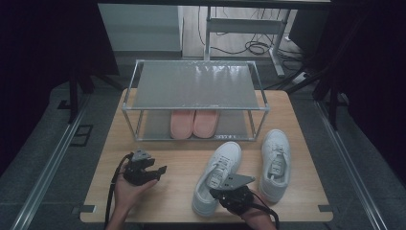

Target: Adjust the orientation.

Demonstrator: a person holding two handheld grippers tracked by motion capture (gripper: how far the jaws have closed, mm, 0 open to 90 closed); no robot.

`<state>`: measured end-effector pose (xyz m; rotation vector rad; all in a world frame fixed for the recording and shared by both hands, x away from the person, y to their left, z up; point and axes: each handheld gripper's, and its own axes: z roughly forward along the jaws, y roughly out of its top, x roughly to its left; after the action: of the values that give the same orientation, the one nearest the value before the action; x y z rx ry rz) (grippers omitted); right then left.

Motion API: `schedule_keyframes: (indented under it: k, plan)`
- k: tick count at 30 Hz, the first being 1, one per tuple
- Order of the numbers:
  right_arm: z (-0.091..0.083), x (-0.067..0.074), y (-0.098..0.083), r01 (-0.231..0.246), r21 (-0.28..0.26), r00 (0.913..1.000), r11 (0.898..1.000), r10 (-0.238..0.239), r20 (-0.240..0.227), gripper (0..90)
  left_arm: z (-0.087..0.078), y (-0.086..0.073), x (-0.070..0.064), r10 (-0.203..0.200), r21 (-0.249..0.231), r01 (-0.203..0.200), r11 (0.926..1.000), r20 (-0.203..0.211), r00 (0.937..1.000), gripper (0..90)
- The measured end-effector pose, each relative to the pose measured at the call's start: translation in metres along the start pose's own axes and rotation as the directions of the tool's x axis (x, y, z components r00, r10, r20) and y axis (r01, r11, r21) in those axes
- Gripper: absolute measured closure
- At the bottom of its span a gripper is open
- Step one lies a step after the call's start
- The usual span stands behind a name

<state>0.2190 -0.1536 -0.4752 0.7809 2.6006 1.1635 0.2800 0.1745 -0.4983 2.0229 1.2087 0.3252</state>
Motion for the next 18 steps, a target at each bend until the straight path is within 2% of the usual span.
schedule_keyframes:
  k: [8,13,18]
  plan:
    - [-0.010,-0.003,-0.008,-0.004,0.006,1.0000,1.000,0.004,-0.002,90.0,0.000,0.000,-0.001,-0.001,0.004,0.001,1.0000,0.000,1.0000,41.6]
    - [-0.022,-0.008,-0.017,-0.020,0.018,0.9997,1.000,0.019,0.011,90.0,0.001,0.000,-0.001,0.001,0.007,-0.001,1.0000,0.002,1.0000,41.6]
    - [-0.027,-0.014,-0.019,-0.028,0.029,0.9994,0.999,0.028,0.021,90.0,0.000,0.000,0.000,-0.002,0.002,0.002,1.0000,0.004,1.0000,41.6]
